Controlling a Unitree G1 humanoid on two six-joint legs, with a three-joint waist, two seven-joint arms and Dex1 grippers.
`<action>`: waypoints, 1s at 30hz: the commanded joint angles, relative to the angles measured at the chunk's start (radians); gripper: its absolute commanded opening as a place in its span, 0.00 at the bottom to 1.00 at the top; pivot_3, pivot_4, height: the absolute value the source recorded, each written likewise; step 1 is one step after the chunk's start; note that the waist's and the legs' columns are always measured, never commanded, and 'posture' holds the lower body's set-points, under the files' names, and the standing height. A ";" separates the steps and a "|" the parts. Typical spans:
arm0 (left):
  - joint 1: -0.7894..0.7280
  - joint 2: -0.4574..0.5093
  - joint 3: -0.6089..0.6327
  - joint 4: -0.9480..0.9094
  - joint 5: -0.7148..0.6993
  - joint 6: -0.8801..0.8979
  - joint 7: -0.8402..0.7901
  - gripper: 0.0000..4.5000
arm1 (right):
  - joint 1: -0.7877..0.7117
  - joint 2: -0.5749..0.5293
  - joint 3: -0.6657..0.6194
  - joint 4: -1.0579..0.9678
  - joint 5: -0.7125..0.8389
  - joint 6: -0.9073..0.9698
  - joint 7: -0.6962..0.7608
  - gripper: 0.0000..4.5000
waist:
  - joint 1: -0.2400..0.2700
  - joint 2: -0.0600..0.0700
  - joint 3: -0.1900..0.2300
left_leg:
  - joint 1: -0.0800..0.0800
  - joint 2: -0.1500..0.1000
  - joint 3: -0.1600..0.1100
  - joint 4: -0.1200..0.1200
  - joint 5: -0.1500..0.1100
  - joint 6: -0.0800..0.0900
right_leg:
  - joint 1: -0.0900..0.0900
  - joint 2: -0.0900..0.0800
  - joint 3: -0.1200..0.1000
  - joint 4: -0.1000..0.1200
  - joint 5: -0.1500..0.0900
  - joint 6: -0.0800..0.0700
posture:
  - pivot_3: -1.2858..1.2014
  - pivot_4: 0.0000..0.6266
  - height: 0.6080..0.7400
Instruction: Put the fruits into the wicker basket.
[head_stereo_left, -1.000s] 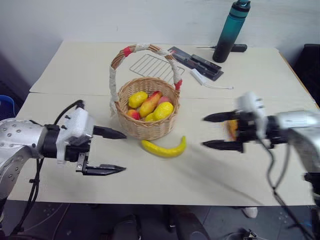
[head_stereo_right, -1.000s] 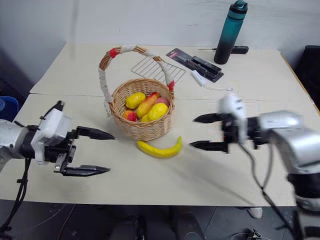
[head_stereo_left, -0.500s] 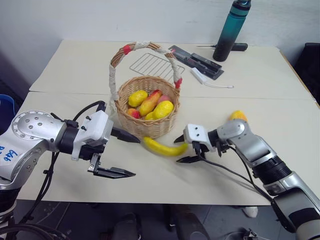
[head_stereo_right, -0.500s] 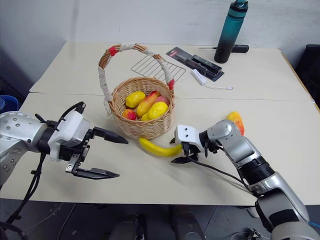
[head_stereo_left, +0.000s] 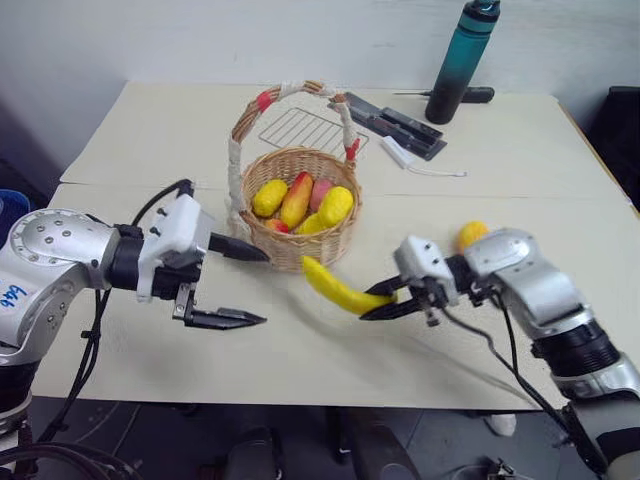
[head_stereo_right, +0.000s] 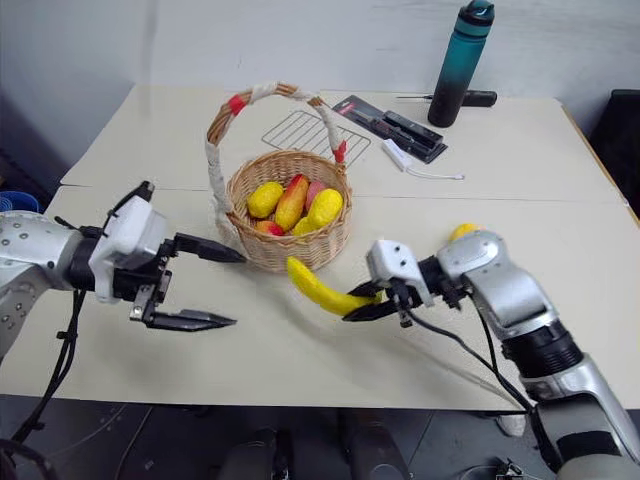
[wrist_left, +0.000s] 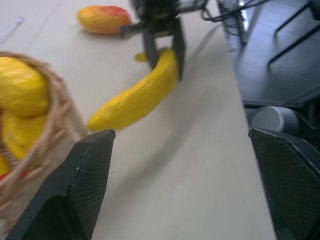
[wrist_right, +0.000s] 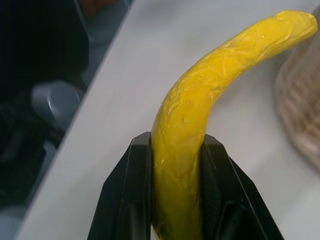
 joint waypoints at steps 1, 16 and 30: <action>0.021 0.007 0.114 -0.010 -0.072 0.044 0.025 1.00 | -0.033 -0.018 -0.086 -0.088 0.127 0.104 0.002 0.17 | 0.000 0.000 0.000 | 0.000 0.000 0.000 0.000 0.000 0.000 | 0.000 0.000 0.000 0.000 0.000 0.000 | 0.52 0.24 1.00; -0.018 -0.001 0.093 -0.047 -0.076 0.053 0.072 1.00 | -0.511 0.308 0.110 0.392 -0.227 -0.012 -0.316 0.17 | -0.010 0.000 0.000 | -0.003 0.000 0.000 -0.001 0.000 -0.001 | -0.003 -0.001 0.000 0.000 0.000 -0.002 | 0.52 0.24 1.00; -0.070 -0.028 0.040 -0.008 -0.028 -0.018 0.074 1.00 | -0.439 0.303 -0.030 0.282 -0.190 0.038 -0.319 0.74 | -0.016 -0.001 0.000 | -0.004 0.000 -0.003 -0.001 0.002 -0.003 | -0.002 -0.002 -0.003 0.000 0.000 -0.002 | 0.52 0.24 1.00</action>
